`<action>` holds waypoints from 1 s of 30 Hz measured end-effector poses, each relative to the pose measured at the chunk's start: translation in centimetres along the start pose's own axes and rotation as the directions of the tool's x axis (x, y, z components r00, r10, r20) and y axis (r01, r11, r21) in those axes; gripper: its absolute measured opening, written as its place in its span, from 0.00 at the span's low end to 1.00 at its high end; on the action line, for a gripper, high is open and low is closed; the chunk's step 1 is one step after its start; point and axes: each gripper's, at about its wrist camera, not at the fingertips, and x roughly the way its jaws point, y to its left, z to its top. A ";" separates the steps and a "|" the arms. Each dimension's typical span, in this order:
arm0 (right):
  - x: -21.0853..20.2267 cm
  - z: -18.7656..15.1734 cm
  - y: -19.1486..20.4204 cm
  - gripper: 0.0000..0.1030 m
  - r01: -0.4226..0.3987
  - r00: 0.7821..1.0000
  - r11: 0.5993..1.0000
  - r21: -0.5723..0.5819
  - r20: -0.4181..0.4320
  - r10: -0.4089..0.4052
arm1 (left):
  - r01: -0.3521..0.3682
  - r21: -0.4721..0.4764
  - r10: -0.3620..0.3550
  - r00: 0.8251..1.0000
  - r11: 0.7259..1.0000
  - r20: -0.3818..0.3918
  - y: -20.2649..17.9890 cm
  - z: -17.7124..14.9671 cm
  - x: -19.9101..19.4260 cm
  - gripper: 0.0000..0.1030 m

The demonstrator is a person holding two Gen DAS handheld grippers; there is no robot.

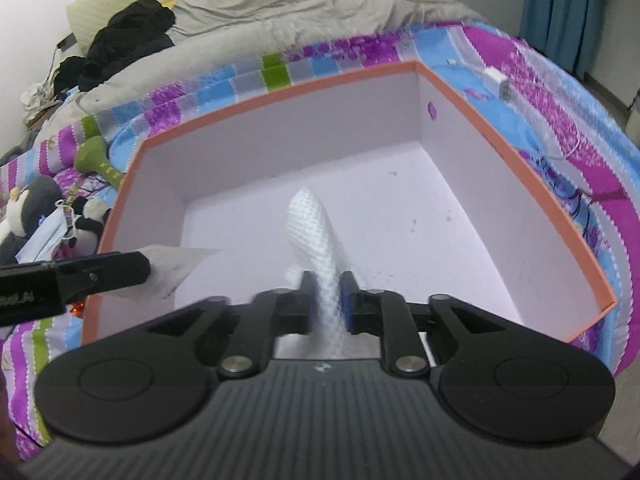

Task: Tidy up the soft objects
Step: 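Carry the wipe into the pink box and open the right gripper, then withdraw the right tool from the box back toward the pile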

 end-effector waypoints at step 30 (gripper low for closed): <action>-9.4 -3.6 3.5 0.53 -0.069 0.987 0.997 -0.032 0.142 0.073 | -0.010 0.026 0.005 0.983 1.000 0.185 -0.7 -5.6 -13.2 0.60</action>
